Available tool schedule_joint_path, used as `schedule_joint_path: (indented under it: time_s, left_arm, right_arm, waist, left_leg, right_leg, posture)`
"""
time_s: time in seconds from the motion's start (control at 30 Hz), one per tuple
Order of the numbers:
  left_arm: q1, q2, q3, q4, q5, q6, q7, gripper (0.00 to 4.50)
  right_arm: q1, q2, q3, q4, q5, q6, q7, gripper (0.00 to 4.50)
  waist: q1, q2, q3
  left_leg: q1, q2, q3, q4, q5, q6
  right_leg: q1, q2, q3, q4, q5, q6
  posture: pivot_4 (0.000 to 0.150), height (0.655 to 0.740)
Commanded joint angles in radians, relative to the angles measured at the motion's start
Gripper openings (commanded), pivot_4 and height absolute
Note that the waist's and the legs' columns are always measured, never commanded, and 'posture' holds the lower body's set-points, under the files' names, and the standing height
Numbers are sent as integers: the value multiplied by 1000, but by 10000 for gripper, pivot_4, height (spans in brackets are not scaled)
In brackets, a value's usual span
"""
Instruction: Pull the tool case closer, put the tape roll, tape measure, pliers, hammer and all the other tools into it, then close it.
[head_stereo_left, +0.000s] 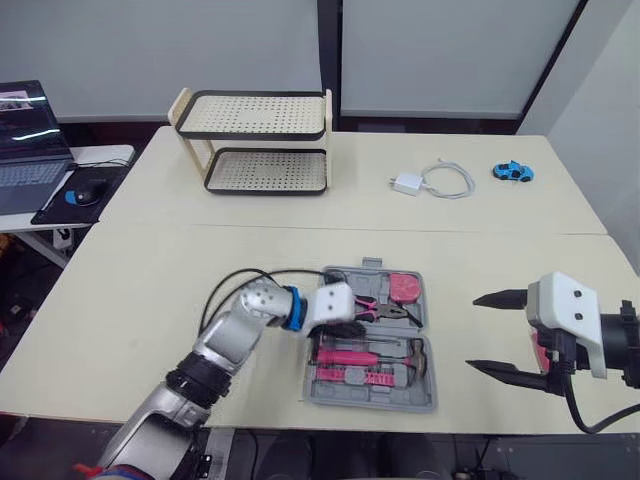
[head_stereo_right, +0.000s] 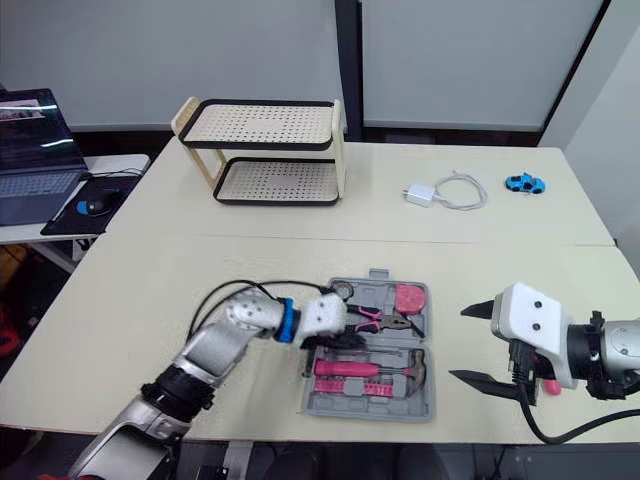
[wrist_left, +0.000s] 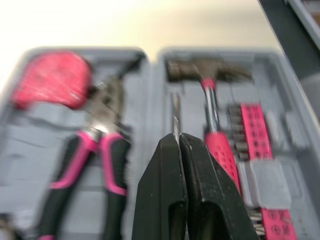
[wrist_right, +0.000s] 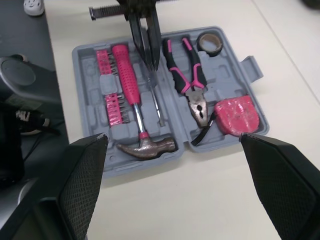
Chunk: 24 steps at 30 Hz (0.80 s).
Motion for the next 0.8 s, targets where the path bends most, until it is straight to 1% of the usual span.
schedule_joint_path:
  time_s: [0.03, 0.1, 0.17, 0.27, 0.3, 0.37, 0.4, 0.53, 0.57, 0.63, 0.67, 0.73, 0.77, 0.8]
  left_arm:
    - [50, 95, 164, -128, -124, 48, -19, 555]
    - [99, 183, 250, -141, -157, 39, -42, 555]
    - [144, 244, 317, -134, -176, 29, -40, 555]
    - [231, 340, 425, -89, -178, 6, -33, 555]
    - [274, 375, 472, -72, -184, 2, -40, 2275]
    - [348, 417, 539, -53, -201, -14, -50, 6369]
    - [390, 432, 578, -41, -210, -24, -54, 9216]
    - [554, 475, 697, 28, -203, -117, -83, 22016]
    - [590, 482, 721, 38, -205, -134, -93, 25875]
    - [625, 487, 743, 43, -214, -148, -96, 32590]
    - [636, 487, 750, 45, -219, -148, -93, 35119]
    - [661, 495, 771, 69, -214, -168, -97, 42132]
    - [670, 503, 779, 85, -207, -188, -103, 44585]
    - [674, 510, 783, 96, -203, -201, -106, 44585]
  right_arm:
    - [-20, 40, -4, 23, -65, -99, -39, 45000]
    - [7, 55, -23, 49, -111, -154, -30, 45000]
    - [52, 58, -58, 81, -134, -188, 9, 45000]
    - [139, 51, -157, 176, -174, -251, 100, 45000]
    - [171, 44, -203, 229, -192, -279, 145, 45000]
    - [218, 29, -264, 328, -231, -349, 216, 45000]
    - [235, 20, -290, 383, -249, -383, 248, 45000]
    - [278, -29, -340, 601, -324, -538, 358, 45000]
    - [283, -41, -346, 647, -335, -569, 383, 45000]
    - [279, -57, -344, 710, -345, -615, 411, 45000]
    - [272, -64, -339, 740, -350, -637, 421, 45000]
    - [256, -90, -322, 807, -367, -686, 443, 45000]
    - [241, -104, -310, 838, -373, -704, 447, 45000]
    - [226, -116, -298, 866, -379, -724, 449, 45000]
  waist:
    - [-8, 0, 0]
    - [-15, 0, 0]
    - [-19, 1, 0]
    - [-16, 1, 0]
    - [-16, 0, 1]
    - [-17, 0, 1]
    - [-17, 1, 1]
    - [-20, 1, 1]
    - [-20, 1, 1]
    - [-21, 2, 2]
    - [-21, 2, 2]
    - [-20, 3, 2]
    - [-21, 3, 2]
    - [-22, 4, 3]
  left_leg:
    - [0, 0, 0, 0, 0, 0]
    - [1, 1, -1, -2, 0, 0]
    - [1, 1, -1, -2, 0, 0]
    - [1, 1, -1, -2, 0, 0]
    - [1, 0, -1, -2, 0, 0]
    - [1, 1, -1, -2, 0, 0]
    - [1, 1, 0, -2, 0, 0]
    - [1, 1, 1, -3, 0, 1]
    - [2, 2, 2, -3, 0, 1]
    - [2, 2, 3, -4, 0, 1]
    - [2, 2, 4, -4, 0, 1]
    - [2, 2, 3, -3, 0, 1]
    - [2, 2, 4, -3, 0, 1]
    - [2, 2, 5, -3, 0, 1]
  right_leg:
    - [0, 0, 0, 0, 0, 0]
    - [0, 0, 0, 0, 0, 0]
    - [-1, 0, 0, 0, 0, 0]
    - [0, -1, 1, 0, 0, 0]
    - [0, -1, 1, -1, 0, 0]
    - [0, -1, 1, -1, 0, 0]
    - [0, -1, 1, -1, 0, 0]
    - [0, -1, 2, -1, 0, 0]
    - [0, -1, 2, -1, 0, -1]
    - [0, -1, 2, -1, -1, -1]
    - [0, -1, 2, -1, -1, -1]
    - [0, -1, 1, -1, -1, -1]
    - [0, -1, 2, -1, -1, -1]
    - [0, -1, 3, -1, -1, -1]
  posture:
    - [1500, 7400]
    - [1500, 7400]
    - [1500, 7400]
    - [1500, 7400]
    - [1500, 7400]
    - [1500, 7400]
    - [1500, 7400]
    - [1500, 7400]
    - [1500, 7400]
    - [1500, 7400]
    - [1500, 7400]
    - [1500, 7400]
    - [1500, 7400]
    - [1500, 7400]
